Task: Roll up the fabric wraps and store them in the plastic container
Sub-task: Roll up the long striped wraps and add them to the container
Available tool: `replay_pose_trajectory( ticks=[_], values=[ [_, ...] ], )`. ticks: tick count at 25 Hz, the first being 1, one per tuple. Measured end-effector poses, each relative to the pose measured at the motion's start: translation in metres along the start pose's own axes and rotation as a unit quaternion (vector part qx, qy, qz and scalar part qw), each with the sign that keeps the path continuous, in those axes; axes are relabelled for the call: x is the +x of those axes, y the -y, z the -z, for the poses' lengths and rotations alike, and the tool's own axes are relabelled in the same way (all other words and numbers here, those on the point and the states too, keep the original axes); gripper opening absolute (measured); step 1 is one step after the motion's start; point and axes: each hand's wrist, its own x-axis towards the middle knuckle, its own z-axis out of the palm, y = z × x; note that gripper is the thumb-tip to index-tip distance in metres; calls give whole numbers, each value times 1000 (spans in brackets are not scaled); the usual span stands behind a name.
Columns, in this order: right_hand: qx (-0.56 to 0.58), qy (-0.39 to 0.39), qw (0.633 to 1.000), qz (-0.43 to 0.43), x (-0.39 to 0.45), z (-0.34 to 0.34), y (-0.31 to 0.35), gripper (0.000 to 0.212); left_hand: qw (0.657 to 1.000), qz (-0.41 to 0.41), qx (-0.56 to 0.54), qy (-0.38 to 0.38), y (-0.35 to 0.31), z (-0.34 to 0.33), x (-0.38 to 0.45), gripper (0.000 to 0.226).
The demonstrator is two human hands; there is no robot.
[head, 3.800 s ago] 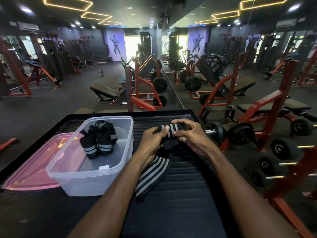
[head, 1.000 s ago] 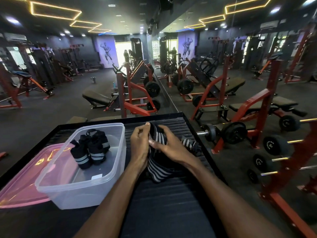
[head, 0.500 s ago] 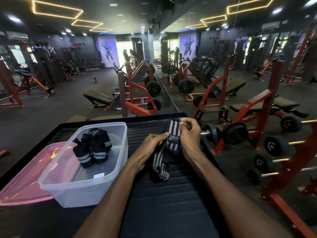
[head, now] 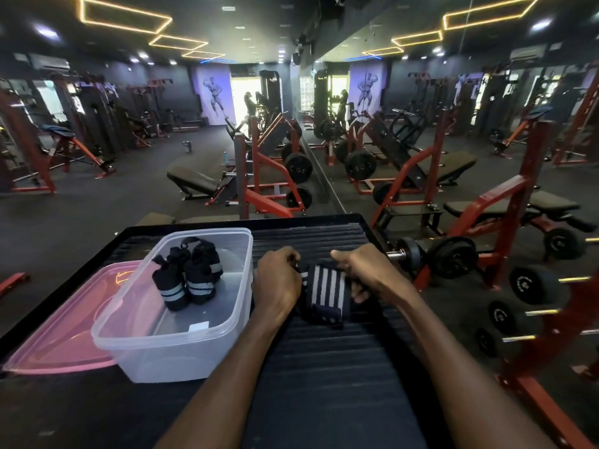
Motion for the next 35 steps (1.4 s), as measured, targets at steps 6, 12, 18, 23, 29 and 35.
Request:
replay_pose_trajectory(
  ticks=[6, 12, 18, 23, 29, 35],
  values=[
    [-65, 69, 985, 146, 2, -12, -2, 41, 984, -134, -117, -4, 2, -8, 3, 32],
    [62, 150, 983, 91, 0, -11, -1, 19, 964, -29, -257, -63, -6, -4, 5, 54],
    [400, 150, 904, -21, 14, -13, -7, 49, 926, 47, -371, 57, 0, -6, 17, 32],
    [429, 150, 890, 22, 14, -14, -9, 36, 927, 28, -368, 71, -4, -2, 11, 18],
    [365, 286, 885, 38, 5, 3, -12, 38, 917, -74, -385, 75, -9, 4, 7, 31],
    [205, 266, 941, 34, 3, -3, -17, 42, 907, -40, -414, 69, -9, 1, 7, 17]
  ],
)
